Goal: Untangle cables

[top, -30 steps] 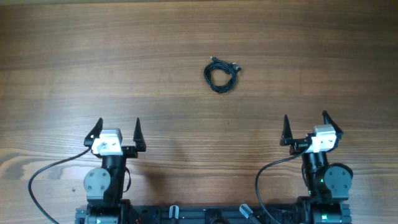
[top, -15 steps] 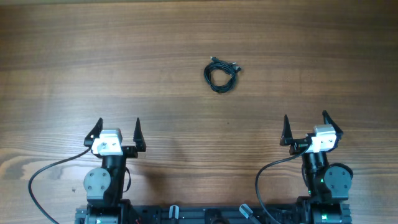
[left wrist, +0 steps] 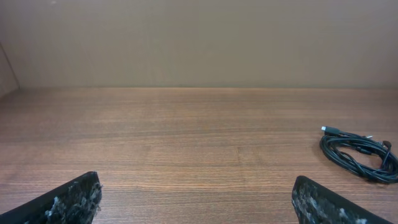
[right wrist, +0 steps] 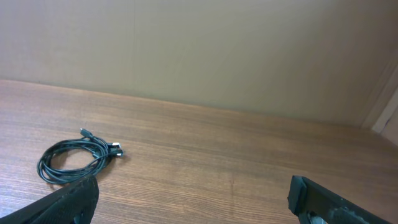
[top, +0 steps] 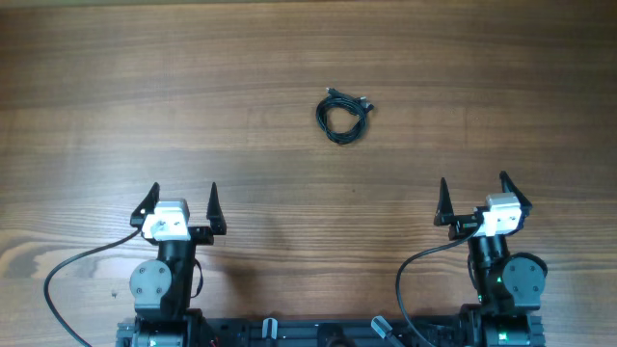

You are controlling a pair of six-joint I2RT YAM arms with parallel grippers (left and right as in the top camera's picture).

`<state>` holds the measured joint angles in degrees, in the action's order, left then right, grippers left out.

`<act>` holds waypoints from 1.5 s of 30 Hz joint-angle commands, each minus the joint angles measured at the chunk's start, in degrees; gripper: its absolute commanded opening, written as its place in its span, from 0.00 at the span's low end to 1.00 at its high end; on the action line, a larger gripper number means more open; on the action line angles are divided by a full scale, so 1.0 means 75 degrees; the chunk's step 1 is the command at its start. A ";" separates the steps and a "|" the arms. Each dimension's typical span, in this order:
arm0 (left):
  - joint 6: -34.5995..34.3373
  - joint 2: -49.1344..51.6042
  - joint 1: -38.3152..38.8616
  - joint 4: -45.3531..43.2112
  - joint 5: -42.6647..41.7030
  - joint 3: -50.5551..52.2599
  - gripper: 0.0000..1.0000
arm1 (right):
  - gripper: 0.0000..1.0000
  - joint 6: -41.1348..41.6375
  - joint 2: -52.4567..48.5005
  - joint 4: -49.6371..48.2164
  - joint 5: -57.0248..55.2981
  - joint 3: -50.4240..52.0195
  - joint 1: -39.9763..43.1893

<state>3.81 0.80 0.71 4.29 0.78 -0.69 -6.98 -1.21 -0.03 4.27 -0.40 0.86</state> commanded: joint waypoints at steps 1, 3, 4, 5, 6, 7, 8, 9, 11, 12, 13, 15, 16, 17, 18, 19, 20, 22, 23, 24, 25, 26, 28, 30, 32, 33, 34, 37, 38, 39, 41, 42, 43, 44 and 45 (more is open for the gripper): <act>0.0032 0.0012 -0.0047 -0.0015 -0.0006 0.0044 1.00 | 1.00 -0.0064 0.0085 -0.0015 0.0017 0.0015 0.0038; 0.0035 0.0035 -0.0047 -0.0015 -0.0015 0.0044 1.00 | 1.00 -0.0067 0.0085 -0.0015 0.0015 0.0015 0.0038; 0.0035 0.0041 -0.0047 -0.0015 -0.0012 0.0044 1.00 | 1.00 -0.0067 0.0085 -0.0015 0.0017 0.0015 0.0038; 0.0041 0.0047 -0.0047 -0.0017 -0.0003 0.0044 1.00 | 1.00 -0.0067 0.0085 -0.0015 0.0017 0.0015 0.0038; 0.0041 0.0047 -0.0047 -0.0020 0.0032 0.0044 1.00 | 1.00 -0.0070 0.0085 -0.0015 0.0015 0.0015 0.0038; 0.0041 0.0047 -0.0047 -0.0020 0.0050 0.0044 1.00 | 1.00 -0.0064 0.0085 -0.0015 0.0017 0.0015 0.0038; 0.0032 0.0050 -0.0047 -0.0015 -0.0023 0.0044 1.00 | 1.00 -0.0064 0.0085 -0.0015 0.0017 0.0015 0.0038; 0.0035 0.0055 -0.0047 -0.0009 -0.0047 0.0044 1.00 | 1.00 -0.0067 0.0085 -0.0015 0.0015 0.0015 0.0038; 0.0041 0.0067 -0.0047 -0.0017 -0.0017 0.0044 1.00 | 1.00 -0.0064 0.0085 -0.0015 0.0017 0.0015 0.0038; 0.0041 0.0067 -0.0047 -0.0020 0.0023 0.0044 1.00 | 1.00 -0.0064 0.0085 -0.0015 0.0015 0.0015 0.0038; 0.0038 0.0067 -0.0047 -0.0023 0.0020 0.0044 1.00 | 1.00 -0.0067 0.0085 -0.0015 0.0015 0.0015 0.0038; 0.0035 0.0067 -0.0047 -0.0032 0.0000 0.0044 1.00 | 1.00 -0.0067 0.0085 -0.0015 0.0017 0.0015 0.0038; 0.0035 0.0067 -0.0047 -0.0020 -0.0017 0.0044 1.00 | 1.00 -0.0064 0.0085 -0.0015 0.0017 0.0015 0.0038; 0.0029 0.0067 -0.0047 -0.0023 -0.0017 0.0044 1.00 | 1.00 -0.0067 0.0085 -0.0015 0.0015 0.0015 0.0038; -0.0085 0.0067 -0.0047 -0.0020 -0.0020 0.0032 1.00 | 1.00 -0.0067 0.0085 -0.0015 0.0017 0.0015 0.0038; -0.0344 0.0067 -0.0047 0.0015 -0.0015 -0.0023 1.00 | 1.00 -0.0064 0.0085 -0.0015 0.0017 0.0015 0.0038; -0.0513 0.0067 -0.0047 0.0117 -0.0035 -0.0137 1.00 | 1.00 -0.0067 0.0085 -0.0015 0.0017 0.0015 0.0038; -0.0629 0.0067 -0.0047 0.0717 -0.0044 -0.0650 1.00 | 1.00 -0.0067 0.0085 -0.0015 0.0017 0.0015 0.0038; -0.0612 0.0070 -0.0047 0.1201 -0.0044 -0.1020 1.00 | 1.00 -0.0067 0.0085 -0.0015 0.0017 0.0015 0.0038; -0.0560 0.0085 -0.0047 0.1518 -0.0044 -0.1253 1.00 | 1.00 -0.0067 0.0085 -0.0015 0.0017 0.0015 0.0038; -0.0542 0.0122 -0.0047 0.1900 -0.0044 -0.1577 1.00 | 1.00 -0.0067 0.0085 -0.0015 0.0017 0.0015 0.0038; -0.0545 0.0187 -0.0047 0.2186 -0.0044 -0.1886 1.00 | 1.00 -0.0067 0.0085 -0.0015 0.0017 0.0015 0.0038; -0.0560 0.0370 -0.0047 0.2512 -0.0052 -0.2448 1.00 | 1.00 -0.0067 0.0085 -0.0015 0.0017 0.0015 0.0038; -0.0580 0.0618 -0.0047 0.2757 -0.0143 -0.3028 1.00 | 1.00 -0.0067 0.0085 -0.0015 0.0017 0.0015 0.0038; -0.0764 0.0938 -0.0047 0.2961 -0.0289 -0.3576 1.00 | 1.00 -0.0067 0.0085 -0.0015 0.0015 0.0015 0.0038; -0.0831 0.1166 -0.0047 0.3075 -0.0361 -0.3876 1.00 | 1.00 -0.0067 0.0085 -0.0015 0.0017 0.0015 0.0038; -0.0833 0.1437 -0.0047 0.3168 -0.0431 -0.4188 1.00 | 1.00 -0.0067 0.0085 -0.0015 0.0017 0.0015 0.0038; -0.0831 0.2401 -0.0047 0.3515 -0.0723 -0.5179 1.00 | 1.00 -0.0067 0.0085 -0.0015 0.0017 0.0015 0.0038; -0.0828 0.2774 -0.0047 0.3684 -0.0836 -0.5581 1.00 | 0.99 -0.0067 0.0085 -0.0015 0.0017 0.0015 0.0038; -0.0828 0.3174 -0.0047 0.3832 -0.0901 -0.6000 1.00 | 1.00 -0.0067 0.0085 -0.0015 0.0015 0.0015 0.0038; -0.0723 0.3952 -0.0047 0.4001 -0.1224 -0.6764 1.00 | 1.00 -0.0067 0.0085 -0.0015 0.0017 0.0015 0.0038; -0.0673 0.4307 -0.0047 0.4051 -0.1399 -0.7117 1.00 | 1.00 -0.0067 0.0085 -0.0015 0.0017 0.0015 0.0038; -0.0560 0.4724 -0.0047 0.4138 -0.1670 -0.7530 1.00 | 1.00 -0.0064 0.0085 -0.0015 0.0017 0.0015 0.0038; -0.0545 0.5170 -0.0047 0.4237 -0.1900 -0.7991 1.00 | 1.00 -0.0067 0.0085 -0.0015 0.0017 0.0015 0.0038; -0.0542 0.5485 -0.0047 0.4342 -0.1988 -0.8341 1.00 | 1.00 -0.0064 0.0085 -0.0015 0.0015 0.0015 0.0038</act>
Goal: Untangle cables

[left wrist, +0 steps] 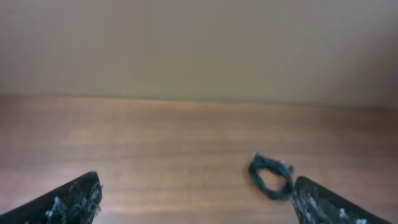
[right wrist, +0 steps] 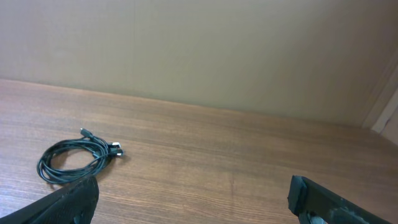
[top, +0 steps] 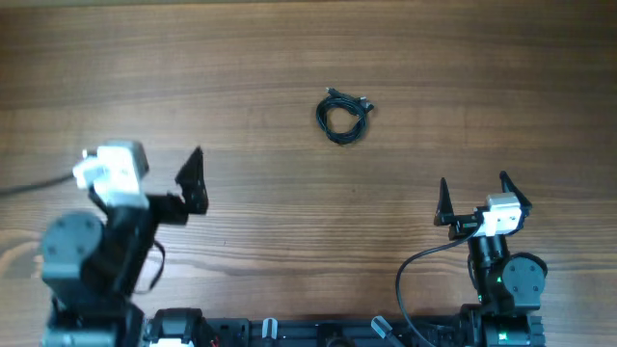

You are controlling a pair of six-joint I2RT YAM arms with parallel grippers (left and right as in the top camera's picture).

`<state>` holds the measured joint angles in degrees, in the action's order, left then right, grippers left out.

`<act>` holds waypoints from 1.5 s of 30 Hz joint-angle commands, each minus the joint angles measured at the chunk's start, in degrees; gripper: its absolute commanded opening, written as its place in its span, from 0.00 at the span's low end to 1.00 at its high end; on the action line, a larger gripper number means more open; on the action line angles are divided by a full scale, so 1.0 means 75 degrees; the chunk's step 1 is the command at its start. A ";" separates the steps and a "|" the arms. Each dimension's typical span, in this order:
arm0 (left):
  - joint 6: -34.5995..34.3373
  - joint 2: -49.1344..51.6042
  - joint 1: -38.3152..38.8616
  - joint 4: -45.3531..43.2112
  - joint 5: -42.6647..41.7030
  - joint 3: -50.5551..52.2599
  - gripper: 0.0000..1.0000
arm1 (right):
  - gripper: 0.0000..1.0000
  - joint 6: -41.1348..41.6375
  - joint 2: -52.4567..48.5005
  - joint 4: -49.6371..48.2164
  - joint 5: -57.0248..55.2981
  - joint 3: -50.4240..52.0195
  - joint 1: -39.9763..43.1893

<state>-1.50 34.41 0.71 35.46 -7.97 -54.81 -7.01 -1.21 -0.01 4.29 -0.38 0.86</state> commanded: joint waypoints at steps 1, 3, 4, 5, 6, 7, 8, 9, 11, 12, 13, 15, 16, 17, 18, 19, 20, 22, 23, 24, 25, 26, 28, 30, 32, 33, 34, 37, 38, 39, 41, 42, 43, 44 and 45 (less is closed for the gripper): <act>0.0163 0.1408 -0.0047 0.0335 -0.0822 -0.1568 1.00 | 1.00 -0.0064 0.0085 -0.0017 0.0015 0.0012 0.0038; 0.0166 0.2183 -0.0047 0.0667 -0.0810 -0.2416 1.00 | 1.00 -0.0064 0.0085 -0.0017 0.0015 0.0012 0.0038; 0.0166 0.2492 -0.0047 0.0766 -0.0810 -0.2731 1.00 | 1.00 -0.0064 0.0085 -0.0017 0.0015 0.0012 0.0038; 0.0178 0.2812 -0.0047 0.0848 -0.0778 -0.3037 1.00 | 0.99 -0.0061 0.0085 -0.0017 0.0015 0.0012 0.0038; 0.0382 0.3188 -0.0047 0.0924 -0.0746 -0.3383 1.00 | 1.00 -0.0067 0.0085 -0.0017 0.0015 0.0012 0.0038; 0.0530 0.3485 -0.0047 0.0982 -0.0664 -0.3631 1.00 | 1.00 -0.0067 0.0085 -0.0017 0.0015 0.0012 0.0038; 0.0691 0.3821 -0.0047 0.1052 -0.0516 -0.3885 1.00 | 1.00 -0.0061 0.0085 -0.0017 0.0015 0.0012 0.0038; 0.0970 0.4170 -0.0047 0.1110 -0.0312 -0.4118 0.98 | 1.00 -0.0061 0.0085 -0.0017 0.0015 0.0012 0.0038; 0.1568 0.4642 -0.0047 0.1105 -0.0111 -0.4351 0.80 | 1.00 -0.0064 0.0085 -0.0017 0.0015 0.0012 0.0038; 0.1705 0.4794 -0.0047 0.1087 -0.0003 -0.4418 0.74 | 1.00 -0.0061 0.0085 -0.0017 0.0015 0.0012 0.0038; 0.1868 0.4966 -0.0047 0.1017 0.0166 -0.4462 0.57 | 1.00 -0.0064 0.0085 -0.0017 0.0015 0.0012 0.0038; 0.1967 0.5144 -0.0047 0.0740 0.0560 -0.4465 0.12 | 1.00 -0.0064 0.0085 -0.0017 0.0015 0.0012 0.0038; 0.1979 0.5231 -0.0047 0.0423 0.0676 -0.4465 0.87 | 1.00 -0.0064 0.0085 -0.0017 0.0015 0.0012 0.0038; 0.1979 0.5237 -0.0047 0.0187 0.0676 -0.4465 1.00 | 1.00 -0.0061 0.0085 -0.0017 0.0015 0.0012 0.0038; 0.1982 0.5234 -0.0047 0.0041 0.0676 -0.4465 1.00 | 1.00 -0.0064 0.0085 -0.0017 0.0015 0.0012 0.0038; 0.1979 0.5225 -0.0047 -0.0184 0.0673 -0.4465 1.00 | 1.00 -0.0067 0.0085 -0.0017 0.0015 0.0012 0.0038; 0.1979 0.5214 -0.0047 -0.0551 0.0670 -0.4465 1.00 | 1.00 -0.0064 0.0085 -0.0017 0.0012 0.0012 0.0038; 0.1979 0.5214 -0.0047 -0.1070 0.0670 -0.4465 1.00 | 1.00 -0.0064 0.0085 -0.0017 0.0015 0.0012 0.0038; 0.1982 0.5217 -0.0047 -0.1215 0.0673 -0.4465 1.00 | 1.00 -0.0061 0.0085 -0.0017 0.0015 0.0012 0.0038; 0.1979 0.5217 -0.0047 -0.1428 0.0670 -0.4465 1.00 | 1.00 -0.0064 0.0085 -0.0017 0.0015 0.0012 0.0038; 0.1979 0.5217 -0.0047 -0.1591 0.0670 -0.4465 1.00 | 1.00 -0.0064 0.0085 -0.0017 0.0015 0.0012 0.0038; 0.1976 0.5234 -0.0047 -0.1684 0.0670 -0.4465 1.00 | 1.00 -0.0064 0.0085 -0.0017 0.0015 0.0012 0.0038; 0.1979 0.5289 -0.0047 -0.1612 0.0670 -0.4465 1.00 | 1.00 -0.0064 0.0085 -0.0017 0.0015 0.0012 0.0038; 0.1973 0.5301 -0.0047 -0.1708 0.0673 -0.4438 1.00 | 1.00 -0.0064 0.0085 -0.0017 0.0015 0.0012 0.0038; 0.1967 0.5301 -0.0023 -0.1696 0.0670 -0.4438 1.00 | 1.00 -0.0064 0.0085 -0.0017 0.0015 0.0012 0.0038; 0.1970 0.5298 0.0015 -0.1638 0.0670 -0.4438 1.00 | 1.00 -0.0064 0.0085 -0.0017 0.0015 0.0012 0.0038; 0.1973 0.5301 0.0023 -0.1539 0.0676 -0.4438 1.00 | 1.00 -0.0064 0.0085 -0.0017 0.0015 0.0012 0.0038; 0.1976 0.5319 0.0023 -0.1711 0.0679 -0.4436 1.00 | 1.00 -0.0096 0.0085 -0.0017 -0.0050 0.0012 0.0038; 0.1973 0.5327 0.0017 -0.1839 0.0743 -0.4436 1.00 | 1.00 -0.0082 0.0085 -0.0017 -0.0047 0.0012 0.0038; 0.1976 0.5327 0.0017 -0.1912 0.0833 -0.4436 1.00 | 1.00 -0.0012 0.0085 -0.0015 -0.0017 0.0012 0.0038; 0.1973 0.5333 0.0017 -0.1955 0.1078 -0.4436 1.00 | 1.00 0.0408 0.0085 -0.0050 0.0096 0.0012 0.0038; 0.1973 0.5362 0.0017 -0.1947 0.1142 -0.4436 1.00 | 1.00 0.0583 0.0085 -0.0047 0.0093 0.0012 0.0038; 0.1967 0.5394 0.0020 -0.1877 0.1163 -0.4438 1.00 | 1.00 0.0848 0.0085 -0.0050 0.0102 0.0012 0.0038; 0.1950 0.5415 0.0026 -0.1769 0.1160 -0.4436 1.00 | 1.00 0.1093 0.0085 -0.0044 0.0096 -0.0006 0.0038; 0.1947 0.5418 0.0026 -0.1693 0.1160 -0.4433 1.00 | 1.00 0.1329 0.0085 -0.0038 0.0102 -0.0035 0.0038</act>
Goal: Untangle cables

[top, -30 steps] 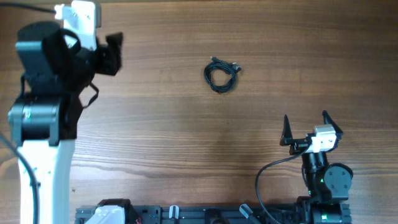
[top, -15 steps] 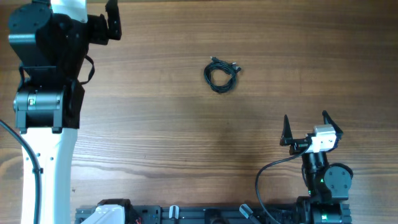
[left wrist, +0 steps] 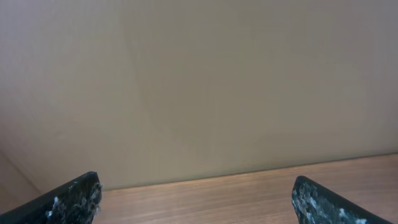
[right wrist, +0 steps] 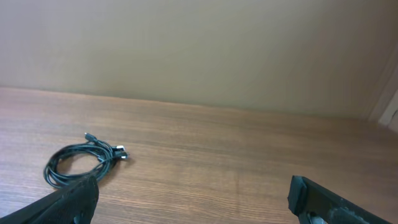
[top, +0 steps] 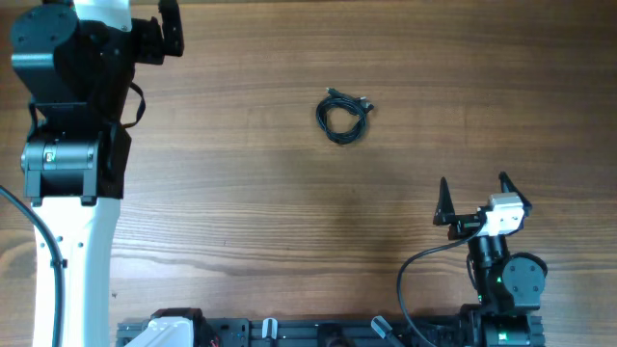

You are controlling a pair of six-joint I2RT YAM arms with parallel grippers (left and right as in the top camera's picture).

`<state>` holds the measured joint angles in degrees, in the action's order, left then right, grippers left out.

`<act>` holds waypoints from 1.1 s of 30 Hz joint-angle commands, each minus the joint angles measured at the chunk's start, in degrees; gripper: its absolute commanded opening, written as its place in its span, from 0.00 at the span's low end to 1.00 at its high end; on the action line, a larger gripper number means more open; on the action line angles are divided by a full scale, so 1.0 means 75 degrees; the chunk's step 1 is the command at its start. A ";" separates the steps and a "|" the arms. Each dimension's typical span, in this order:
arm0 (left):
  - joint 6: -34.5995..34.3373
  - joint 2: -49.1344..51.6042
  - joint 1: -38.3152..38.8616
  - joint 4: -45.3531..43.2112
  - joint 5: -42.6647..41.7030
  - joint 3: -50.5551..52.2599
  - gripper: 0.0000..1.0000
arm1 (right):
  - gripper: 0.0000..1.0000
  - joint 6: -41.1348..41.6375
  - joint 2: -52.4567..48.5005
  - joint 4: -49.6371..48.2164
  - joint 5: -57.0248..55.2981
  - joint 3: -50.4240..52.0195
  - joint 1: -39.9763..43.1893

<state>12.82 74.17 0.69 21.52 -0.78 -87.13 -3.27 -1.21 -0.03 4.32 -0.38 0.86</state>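
The tangled cables are one small black coil [top: 342, 117] lying on the wooden table [top: 289, 222], right of centre and toward the far side. In the right wrist view the coil [right wrist: 83, 164] lies ahead and to the left, a plug end sticking out. My right gripper [top: 473, 190] rests open near the front right, well short of the coil, and its view [right wrist: 193, 200] shows nothing between the fingers. My left gripper [top: 166, 21] is raised at the far left corner, open [left wrist: 196, 200] and empty. Its camera faces the wall, so the coil is out of that view.
A beige wall [left wrist: 217, 81] stands behind the table's far edge. The tall white and black left arm [top: 72, 125] fills the left side of the overhead view. Both arm bases and their leads sit along the front edge.
My left arm has gone from the left-middle of the table to the far left corner, higher up. Its wrist view no longer holds the coil. The right wrist view has shifted slightly. The coil lies unmoved.
Both grippers first rested open near the front edge, the coil untouched ahead. Then the left arm stood lifted and swung out leftward, its view catching the coil from afar. Now it is raised at the far left corner, facing the wall. The right arm has stayed put.
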 commanded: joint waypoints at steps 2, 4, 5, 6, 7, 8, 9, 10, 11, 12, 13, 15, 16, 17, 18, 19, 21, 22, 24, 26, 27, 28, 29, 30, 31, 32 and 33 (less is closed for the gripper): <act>0.0038 0.0114 0.0029 0.0122 0.0201 -0.0111 1.00 | 1.00 0.1614 0.0085 -0.0012 0.0099 -0.0157 0.0038; 0.0026 0.0114 0.0044 0.0099 0.0201 -0.0111 1.00 | 1.00 0.2177 0.0085 0.0149 0.0096 -0.0417 0.0038; 0.0026 0.0114 0.0087 0.0105 0.0201 -0.0111 1.00 | 1.00 0.2282 0.0085 0.0297 0.0099 -0.0565 0.0038; 0.0000 0.0114 0.0146 0.0134 0.0201 -0.0111 1.00 | 1.00 0.2291 0.0085 0.0551 0.0099 -0.0764 0.0038; 0.0006 0.0114 0.0219 0.0172 0.0204 -0.0111 1.00 | 1.00 0.2253 0.0085 0.0976 0.0099 -0.1087 0.0038; 0.0006 0.0111 0.0286 0.0219 0.0204 -0.0111 1.00 | 1.00 0.2232 0.0082 0.1466 0.0052 -0.1448 0.0041; 0.0006 0.0111 0.0376 0.0286 0.0204 -0.0111 1.00 | 1.00 0.2232 0.0079 0.1985 -0.0090 -0.1851 0.0038; 0.0009 0.0111 0.0472 0.0306 0.0204 -0.0111 1.00 | 1.00 0.2232 0.0064 0.2396 -0.0213 -0.2215 0.0038; 0.0009 0.0111 0.0551 0.0306 0.0204 -0.0105 1.00 | 1.00 0.2218 0.0044 0.2699 -0.0318 -0.2530 0.0038; 0.0009 0.0111 0.0664 0.0306 0.0207 -0.0055 1.00 | 0.99 0.1996 -0.0020 0.3063 -0.0388 -0.3025 0.0038; 0.0012 0.0099 0.0729 0.0303 0.0242 -0.0003 1.00 | 1.00 0.1938 -0.0082 0.3244 -0.0393 -0.3340 0.0038; 0.0012 0.0096 0.0836 0.0239 0.0391 0.0160 1.00 | 1.00 0.1938 -0.0332 0.3585 -0.0344 -0.4112 0.0038; 0.0009 0.0096 0.0874 0.0181 0.0414 0.0268 1.00 | 1.00 0.1845 -0.0536 0.3736 -0.0224 -0.4497 0.0038; 0.0009 0.0096 0.0889 0.0178 0.0408 0.0309 1.00 | 1.00 0.1836 -0.0685 0.3791 -0.0157 -0.4718 0.0038; 0.0009 0.0093 0.0921 0.0143 0.0411 0.0382 1.00 | 1.00 0.1839 -0.0976 0.3902 -0.0050 -0.5088 0.0038; 0.0009 0.0079 0.0947 0.0125 0.0414 0.0449 1.00 | 1.00 0.1848 -0.1443 0.4095 -0.0035 -0.5619 0.0038; 0.0009 -0.0038 0.1008 0.0052 0.0434 0.0638 1.00 | 1.00 0.1816 -0.2308 0.4508 -0.0020 -0.6519 0.0038; 0.0012 -0.0172 0.1011 0.0029 0.0434 0.0761 1.00 | 1.00 0.1620 -0.2964 0.4835 0.0017 -0.7189 0.0038; 0.0015 -0.0364 0.1011 -0.0023 0.0440 0.0889 1.00 | 1.00 0.1399 -0.3870 0.5353 0.0082 -0.8110 0.0038; 0.0015 -0.0621 0.1011 -0.0096 0.0437 0.1037 1.00 | 1.00 0.1169 -0.4893 0.5884 0.0245 -0.9142 0.0038; 0.0015 -0.0772 0.1011 -0.0154 0.0437 0.1142 1.00 | 1.00 0.1026 -0.5450 0.6143 0.0306 -0.9690 0.0038; 0.0015 -0.0866 0.1008 -0.0192 0.0440 0.1227 1.00 | 1.00 0.0933 -0.6030 0.6432 0.0294 -1.0258 0.0038; 0.0015 -0.1011 0.1011 -0.0254 0.0437 0.1370 1.00 | 1.00 0.0822 -0.6677 0.6691 0.0294 -1.0861 0.0038; 0.0015 -0.1093 0.1011 -0.0303 0.0437 0.1463 1.00 | 1.00 0.0772 -0.7111 0.6837 0.0294 -1.1252 0.0038; 0.0012 -0.1169 0.1011 -0.0353 0.0437 0.1562 0.99 | 1.00 0.0749 -0.7528 0.6988 0.0297 -1.1634 0.0038; 0.0015 -0.1241 0.1011 -0.0396 0.0437 0.1676 1.00 | 1.00 0.0688 -0.7936 0.7137 0.0297 -1.2048 0.0038; 0.0020 -0.1314 0.1008 -0.0452 0.0437 0.1792 1.00 | 1.00 0.0606 -0.8349 0.7283 0.0294 -1.2412 0.0038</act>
<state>12.80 66.04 7.99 18.92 1.89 -76.51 4.16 -56.93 52.64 5.56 -86.85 0.86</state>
